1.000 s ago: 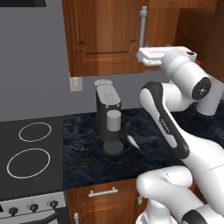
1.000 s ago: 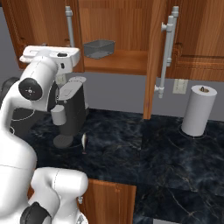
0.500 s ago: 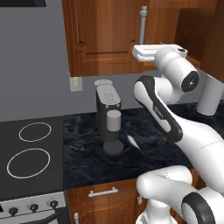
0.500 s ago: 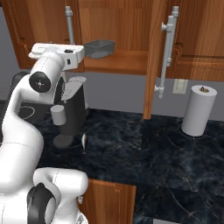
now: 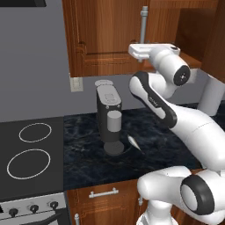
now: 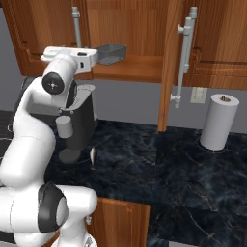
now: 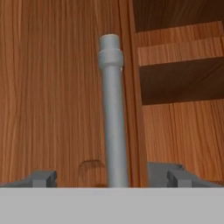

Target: Retrieve the tupperware from the cabinet, then place the raw meat into the tupperware to avoid contamination.

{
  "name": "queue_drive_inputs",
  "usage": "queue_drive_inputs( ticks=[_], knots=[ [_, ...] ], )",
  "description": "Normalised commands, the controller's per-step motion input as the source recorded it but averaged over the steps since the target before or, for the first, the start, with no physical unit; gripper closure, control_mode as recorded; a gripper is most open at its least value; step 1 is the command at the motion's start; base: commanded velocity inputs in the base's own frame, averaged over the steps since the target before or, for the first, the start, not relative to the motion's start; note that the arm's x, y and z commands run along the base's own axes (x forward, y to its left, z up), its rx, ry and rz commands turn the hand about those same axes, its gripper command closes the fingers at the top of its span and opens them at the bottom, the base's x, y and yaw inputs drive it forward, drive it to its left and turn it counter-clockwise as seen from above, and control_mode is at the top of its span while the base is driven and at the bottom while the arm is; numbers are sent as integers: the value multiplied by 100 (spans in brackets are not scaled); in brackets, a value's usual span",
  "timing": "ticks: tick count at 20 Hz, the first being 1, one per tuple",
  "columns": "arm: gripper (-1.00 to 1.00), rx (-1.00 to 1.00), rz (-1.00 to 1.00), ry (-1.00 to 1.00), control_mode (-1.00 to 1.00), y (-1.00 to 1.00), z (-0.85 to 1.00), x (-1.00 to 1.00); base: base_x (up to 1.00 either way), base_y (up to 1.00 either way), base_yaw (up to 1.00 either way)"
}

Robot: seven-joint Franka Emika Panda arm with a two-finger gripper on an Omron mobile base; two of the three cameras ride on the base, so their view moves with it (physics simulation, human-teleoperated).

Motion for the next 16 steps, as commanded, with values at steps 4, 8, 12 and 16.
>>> queue_drive_inputs(
  ticks=[4, 8, 12, 16],
  knots=[
    [-100, 0, 0, 3, -100, 0, -5, 44, 0, 0, 0],
    [-100, 0, 0, 3, -100, 0, -8, 43, 0, 0, 0],
    [-100, 0, 0, 2, -100, 0, -8, 43, 0, 0, 0],
    [100, 0, 0, 2, -100, 1, -7, 38, 0, 0, 0]
  ],
)
